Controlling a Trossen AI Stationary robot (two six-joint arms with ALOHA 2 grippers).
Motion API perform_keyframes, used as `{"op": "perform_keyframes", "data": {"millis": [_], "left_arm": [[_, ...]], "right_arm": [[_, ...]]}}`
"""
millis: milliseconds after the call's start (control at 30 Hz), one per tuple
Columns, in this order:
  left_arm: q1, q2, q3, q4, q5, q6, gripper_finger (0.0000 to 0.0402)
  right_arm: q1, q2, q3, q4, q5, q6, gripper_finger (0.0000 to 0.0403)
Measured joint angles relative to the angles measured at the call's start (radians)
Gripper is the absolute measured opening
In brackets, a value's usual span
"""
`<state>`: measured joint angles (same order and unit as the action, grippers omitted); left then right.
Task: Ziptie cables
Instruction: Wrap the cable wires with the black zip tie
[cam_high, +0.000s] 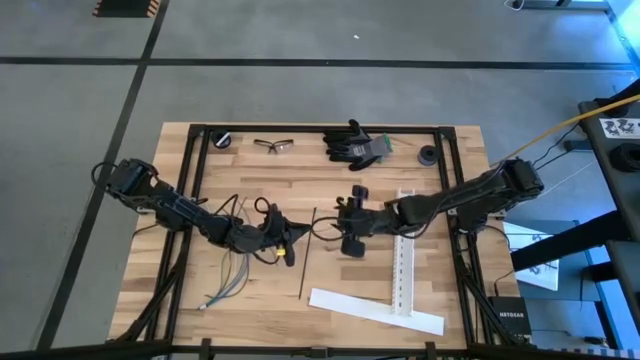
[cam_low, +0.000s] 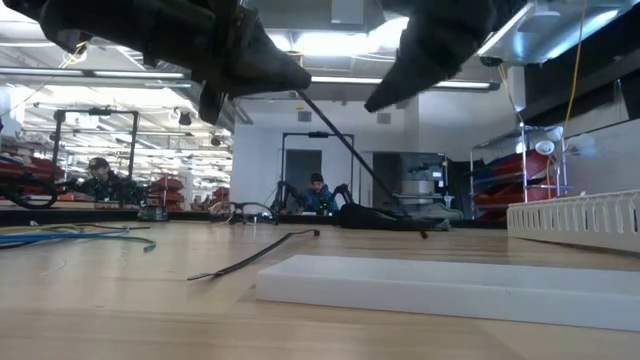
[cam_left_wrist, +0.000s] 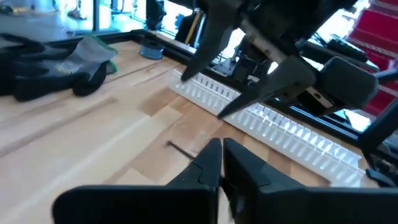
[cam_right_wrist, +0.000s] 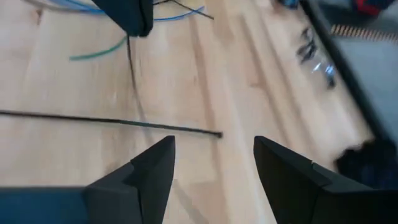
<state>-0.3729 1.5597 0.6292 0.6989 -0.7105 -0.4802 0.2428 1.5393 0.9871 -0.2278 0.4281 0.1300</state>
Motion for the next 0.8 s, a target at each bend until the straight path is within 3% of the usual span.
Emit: {"op": "perform_keyframes", "data": {"millis": [167,367,500,600,800], "left_arm": [[-0.006,-0.013,0.000,0.000,0.000,0.148,0.0000],[-0.033,-0.047,0.000,-0.002,0.003,0.353,0.0000],[-0.058,-0.072,0.000,-0.003,0.004,0.486,0.0000],[-0.063,-0.072,0.000,-0.005,0.005,0.540,0.0000],[-0.062,-0.071,0.000,-0.012,0.004,0.583,0.0000]], "right_arm": [[0.030,-0.001,-0.122,0.113,-0.014,0.289,0.0204],[0.048,0.000,-0.376,0.615,-0.033,0.719,0.0204],[0.046,0.013,-0.524,0.898,0.024,1.014,0.0204],[0.029,0.037,-0.560,0.957,0.029,1.198,0.0204],[0.006,0.131,-0.488,0.961,-0.052,1.318,0.0204]]}}
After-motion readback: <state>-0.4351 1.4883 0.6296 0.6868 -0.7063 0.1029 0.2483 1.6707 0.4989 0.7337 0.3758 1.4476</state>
